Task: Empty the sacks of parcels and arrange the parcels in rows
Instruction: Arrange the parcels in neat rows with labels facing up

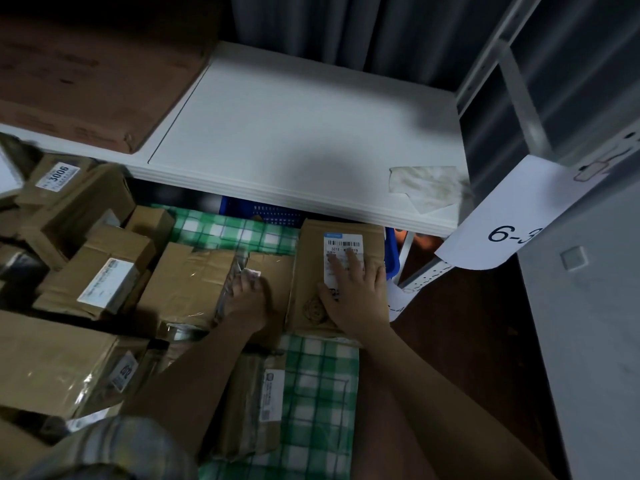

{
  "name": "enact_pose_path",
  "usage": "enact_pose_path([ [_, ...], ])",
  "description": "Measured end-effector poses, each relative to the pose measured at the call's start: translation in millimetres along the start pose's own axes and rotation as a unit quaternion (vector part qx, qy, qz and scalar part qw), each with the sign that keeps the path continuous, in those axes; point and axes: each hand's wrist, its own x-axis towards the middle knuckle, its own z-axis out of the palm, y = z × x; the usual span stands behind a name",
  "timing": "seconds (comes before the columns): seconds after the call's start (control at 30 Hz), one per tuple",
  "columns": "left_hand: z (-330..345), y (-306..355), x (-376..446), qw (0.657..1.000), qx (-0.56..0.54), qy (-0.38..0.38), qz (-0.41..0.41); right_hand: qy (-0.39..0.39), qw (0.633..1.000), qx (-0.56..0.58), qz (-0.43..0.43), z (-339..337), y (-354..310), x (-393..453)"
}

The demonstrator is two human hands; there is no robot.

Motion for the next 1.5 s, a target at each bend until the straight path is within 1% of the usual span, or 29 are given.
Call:
enact_pose_path([
  [0.1,1,-4,0,1.0,0.012,-0.001,-0.02,0.007,1.0,-0.006,0.006,1,-3,-1],
  [0.2,3,-10,3,0.998,-0.007,0.005,-0.055,0.009,1.0,-0.008,0.005,1,-5,-2],
  [0.27,2,-12,6,0.998,-0.027,0.005,-0.062,0.023,1.0,-0.02,0.001,1,-5,-3],
  [0.4,-2,-5,11,0.989,-0.139,0.008,-0.04,0.055,0.998,-0.034,-0.002,3,-7,-3],
  [0.53,-5,-4,17,0.968,-0.241,-0.003,-0.065,0.054,0.998,-0.036,-0.001,5,-8,-4],
  [0.67,-8,-5,20,0.955,-0.286,-0.007,-0.082,0.051,0.999,-0.016,0.008,12,-8,-2],
  [0.8,-15,-4,21,0.938,-0.326,0.014,-0.117,0.056,0.998,-0.016,0.004,16,-7,-2],
  [0.83,-18,-4,22,0.932,-0.343,0.023,-0.114,0.058,0.998,-0.016,0.005,16,-6,-2],
  [0.93,-33,-8,20,0.899,-0.427,0.052,-0.078,0.045,0.999,-0.015,0.004,15,-9,-2],
  [1.0,-44,-13,15,0.886,-0.451,0.084,-0.059,0.033,0.999,-0.015,0.003,13,-11,-2],
  [1.13,-59,-16,2,0.855,-0.493,0.151,-0.055,-0.027,1.0,-0.013,0.0,1,-16,1],
  [1.2,-63,-13,-4,0.847,-0.5,0.172,-0.056,-0.031,0.999,0.024,-0.025,-1,-15,6],
  [1.23,-64,-10,-5,0.845,-0.502,0.175,-0.055,-0.022,0.997,0.065,-0.023,-3,-13,8],
  [1.27,-65,-7,-7,0.846,-0.501,0.175,-0.052,0.014,0.994,0.104,-0.007,-4,-10,10],
  [1.3,-66,-3,-10,0.849,-0.496,0.175,-0.048,0.061,0.99,0.128,0.027,-4,-3,9],
  [1.33,-68,2,-12,0.854,-0.489,0.174,-0.043,0.1,0.981,0.145,0.081,-7,3,6],
  [1.37,-69,6,-14,0.859,-0.481,0.174,-0.036,0.099,0.969,0.174,0.147,-8,10,2],
  [1.4,-69,10,-17,0.863,-0.474,0.17,-0.028,0.06,0.95,0.225,0.207,-8,16,-2],
  [1.43,-69,15,-18,0.867,-0.471,0.162,-0.022,0.003,0.92,0.296,0.256,-7,21,-4],
  [1.47,-69,20,-20,0.871,-0.469,0.147,-0.014,-0.043,0.886,0.367,0.279,-5,24,-5],
  [1.5,-68,24,-19,0.876,-0.466,0.125,-0.002,-0.063,0.862,0.415,0.284,-2,24,-6],
])
